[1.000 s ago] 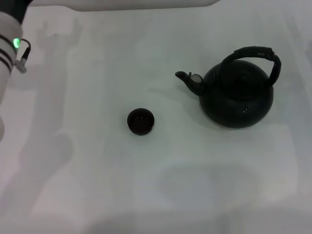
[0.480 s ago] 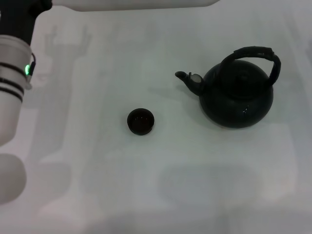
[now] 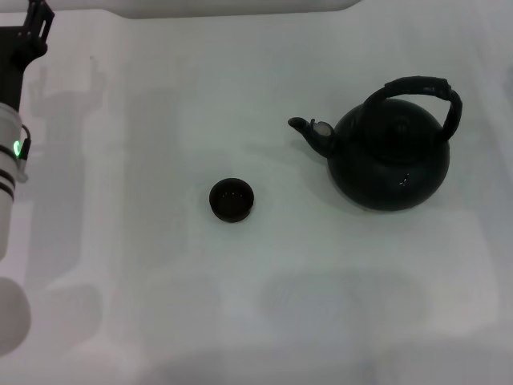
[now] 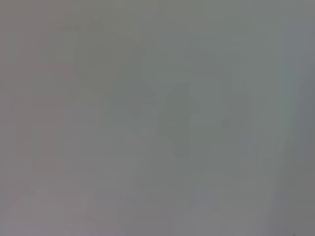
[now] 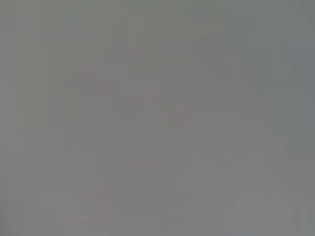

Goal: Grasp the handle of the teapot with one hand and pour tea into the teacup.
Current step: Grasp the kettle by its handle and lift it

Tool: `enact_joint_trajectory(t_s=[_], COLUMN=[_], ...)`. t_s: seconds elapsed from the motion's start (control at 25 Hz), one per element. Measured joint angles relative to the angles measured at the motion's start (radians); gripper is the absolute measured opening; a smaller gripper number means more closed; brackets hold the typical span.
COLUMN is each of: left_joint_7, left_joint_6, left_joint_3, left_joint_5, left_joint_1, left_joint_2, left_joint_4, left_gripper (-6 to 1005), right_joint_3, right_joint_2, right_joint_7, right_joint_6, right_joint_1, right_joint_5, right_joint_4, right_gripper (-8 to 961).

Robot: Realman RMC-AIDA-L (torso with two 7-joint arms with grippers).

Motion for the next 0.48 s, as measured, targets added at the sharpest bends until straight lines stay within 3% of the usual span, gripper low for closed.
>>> enact_joint_trajectory(t_s=[0.2, 0.48], left_joint_7=[0.0, 0.0], left_joint_6=[-0.011, -0.011], left_joint_3=[0.001, 0.002], left_joint_5=[0.003, 0.006], left_joint_1=[0.014, 0.007], left_joint_2=[0.0, 0.0], left_joint_4=[-0.01, -0.022], left_gripper=[862, 861], right_joint_3=[-0.007, -0.008], right_joint_2=[-0.012, -0.024], right_joint_7=[0.161, 0.313], right_joint_6=[-0.117, -0.276], right_joint_1=[-0.033, -0.134], right_joint_5=[-0.101, -0.336], right_joint_4=[0.035, 0.062], right_gripper=[843, 840])
